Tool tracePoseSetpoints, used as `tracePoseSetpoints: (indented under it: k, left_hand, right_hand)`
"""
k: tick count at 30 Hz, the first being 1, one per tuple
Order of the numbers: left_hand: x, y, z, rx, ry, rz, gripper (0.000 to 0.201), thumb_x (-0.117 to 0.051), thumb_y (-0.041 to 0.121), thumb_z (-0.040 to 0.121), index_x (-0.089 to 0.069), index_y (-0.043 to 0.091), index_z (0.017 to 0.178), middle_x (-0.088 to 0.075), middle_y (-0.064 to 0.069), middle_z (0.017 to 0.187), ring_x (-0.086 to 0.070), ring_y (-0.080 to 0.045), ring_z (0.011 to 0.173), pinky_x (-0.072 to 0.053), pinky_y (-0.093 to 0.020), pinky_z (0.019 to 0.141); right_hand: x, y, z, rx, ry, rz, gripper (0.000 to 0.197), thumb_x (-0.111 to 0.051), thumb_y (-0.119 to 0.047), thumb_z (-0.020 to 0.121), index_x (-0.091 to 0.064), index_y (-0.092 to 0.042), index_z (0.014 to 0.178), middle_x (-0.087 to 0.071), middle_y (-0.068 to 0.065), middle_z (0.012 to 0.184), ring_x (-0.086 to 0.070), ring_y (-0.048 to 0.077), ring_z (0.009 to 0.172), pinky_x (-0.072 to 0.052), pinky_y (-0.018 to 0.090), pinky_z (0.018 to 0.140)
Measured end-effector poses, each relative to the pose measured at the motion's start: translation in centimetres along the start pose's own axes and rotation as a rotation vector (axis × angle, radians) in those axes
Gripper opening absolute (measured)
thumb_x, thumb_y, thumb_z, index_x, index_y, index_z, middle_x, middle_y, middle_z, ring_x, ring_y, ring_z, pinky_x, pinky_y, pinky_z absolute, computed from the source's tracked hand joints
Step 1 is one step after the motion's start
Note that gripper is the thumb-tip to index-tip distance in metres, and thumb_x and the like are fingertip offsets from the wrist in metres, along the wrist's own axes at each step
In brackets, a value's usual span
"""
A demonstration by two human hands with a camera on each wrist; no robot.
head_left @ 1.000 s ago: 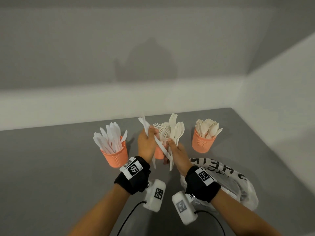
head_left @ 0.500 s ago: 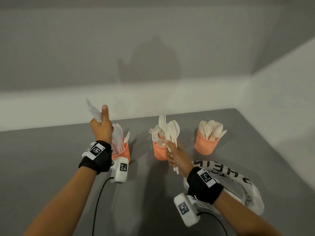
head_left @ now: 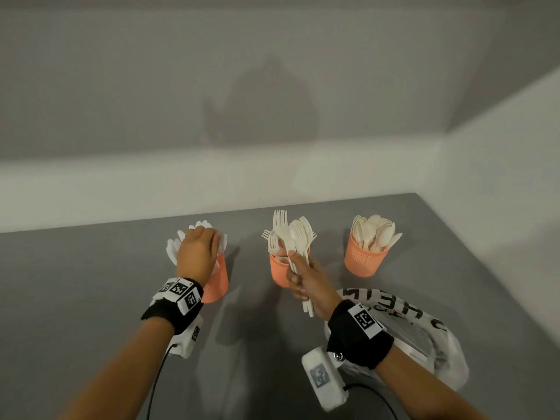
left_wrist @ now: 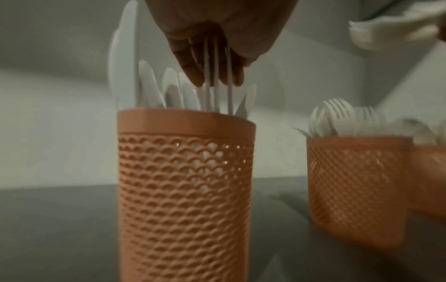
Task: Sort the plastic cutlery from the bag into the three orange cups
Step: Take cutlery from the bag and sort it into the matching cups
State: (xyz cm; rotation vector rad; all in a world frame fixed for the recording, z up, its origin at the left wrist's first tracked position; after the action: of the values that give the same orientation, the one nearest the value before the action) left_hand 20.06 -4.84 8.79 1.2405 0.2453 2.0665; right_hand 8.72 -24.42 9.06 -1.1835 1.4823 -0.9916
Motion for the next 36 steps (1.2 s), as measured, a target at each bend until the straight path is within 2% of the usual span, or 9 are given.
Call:
tracePoseSetpoints:
  k: [6,10,13,16,21,23,28,32,36]
  left_hand:
    - [-0.5,-0.5,-1.7,-0.039,-0.120,0.341,0.030,-0.041,0.012,0.084,-0.060,0.000,0.064,-0.055,-0.016,0.064,-0.053,-0.032,0.060,-0.049,-0.039,0.058]
    - [0.2,0.6,-1.8,-0.100,0.056,0.278,0.036,-0.038,0.022,0.089,-0.064,-0.002,0.096,-0.062,-0.020,0.097,-0.051,-0.033,0.096,-0.043,-0.044,0.086]
    - [1.2,4.3,-1.9,-0.050,0.080,-0.066,0.040,-0.039,0.029,0.090,-0.061,0.003,0.112,-0.060,-0.012,0.111,-0.050,-0.022,0.106,-0.038,-0.030,0.097]
    - [0.7,8.6,-2.3,0.196,-0.086,-0.440,0.034,-0.047,0.034,0.093,-0.060,0.009,0.112,-0.064,0.001,0.101,-0.058,-0.012,0.094,-0.043,-0.020,0.085]
    - [-1.9,12.4,-3.0,0.439,-0.358,-0.827,0.024,-0.043,0.025,0.098,-0.063,0.011,0.095,-0.070,-0.008,0.089,-0.067,-0.020,0.083,-0.052,-0.033,0.082]
    - [-2.3,13.0,-2.9,0.458,-0.348,-0.815,0.027,-0.039,0.019,0.099,-0.063,0.010,0.091,-0.068,-0.010,0.086,-0.065,-0.021,0.080,-0.051,-0.035,0.081]
    - [-1.5,13.4,-1.5,0.586,-0.111,-0.970,0.027,-0.034,0.015,0.098,-0.059,0.005,0.093,-0.066,-0.010,0.082,-0.064,-0.024,0.080,-0.053,-0.032,0.077]
    - [-0.3,13.2,-0.6,0.583,-0.017,-1.077,0.024,-0.031,0.012,0.100,-0.052,0.014,0.089,-0.045,-0.001,0.053,-0.048,-0.007,0.041,-0.043,-0.024,0.044]
    - [-1.2,13.9,-1.5,0.521,-0.175,-0.908,0.021,-0.047,0.012,0.094,-0.055,0.014,0.075,-0.047,0.010,0.046,-0.043,0.001,0.034,-0.034,-0.013,0.039]
  right_hand:
    - [0.3,0.2,0.0,-0.037,-0.008,0.100,0.042,-0.026,-0.038,0.101,-0.052,-0.012,0.120,-0.038,-0.009,0.044,-0.024,0.001,0.031,-0.020,0.014,0.033]
    - [0.4,0.3,0.0,-0.070,-0.032,0.141,0.049,-0.020,-0.044,0.101,-0.052,-0.012,0.119,-0.040,-0.008,0.044,-0.025,0.002,0.030,-0.021,0.013,0.031]
    - [0.1,0.0,-0.3,-0.065,-0.037,0.130,0.042,-0.023,-0.042,0.100,-0.056,-0.016,0.104,-0.039,-0.006,0.047,-0.025,0.002,0.031,-0.021,0.013,0.032]
    - [-0.3,-0.3,-0.7,-0.034,-0.053,0.074,0.041,-0.023,-0.039,0.101,-0.058,-0.017,0.098,-0.039,-0.004,0.050,-0.024,0.003,0.033,-0.019,0.015,0.034]
    - [-0.7,-0.3,-1.6,-0.012,-0.029,-0.057,0.045,-0.027,-0.039,0.101,-0.051,-0.010,0.076,-0.047,-0.003,0.050,-0.029,0.006,0.034,-0.023,0.017,0.036]
    - [-0.4,-0.3,-1.9,-0.013,-0.013,-0.059,0.047,-0.027,-0.038,0.101,-0.052,-0.009,0.074,-0.052,0.000,0.051,-0.038,0.008,0.035,-0.031,0.019,0.038]
    - [1.2,-0.2,-2.3,-0.015,0.020,0.066,0.041,-0.030,-0.037,0.101,-0.060,-0.008,0.103,-0.066,0.011,0.079,-0.065,0.022,0.064,-0.055,0.033,0.059]
    - [2.6,0.0,-2.1,-0.005,0.110,0.080,0.042,-0.029,-0.038,0.101,-0.056,-0.006,0.108,-0.060,0.009,0.075,-0.060,0.016,0.057,-0.052,0.028,0.053]
    - [3.3,-0.1,-2.2,0.018,0.179,-0.039,0.048,-0.026,-0.041,0.101,-0.056,-0.007,0.115,-0.029,-0.003,0.053,-0.026,0.003,0.036,-0.026,0.016,0.037]
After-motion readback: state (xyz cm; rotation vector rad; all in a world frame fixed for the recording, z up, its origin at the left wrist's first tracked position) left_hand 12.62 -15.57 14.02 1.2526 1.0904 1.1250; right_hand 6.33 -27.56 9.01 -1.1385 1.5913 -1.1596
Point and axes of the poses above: each hand's wrist, its own z-axis towards the middle knuckle, its own x-axis out of the back of the hand, y = z × x, the point moved 3 cm from there along z, towards the middle knuckle
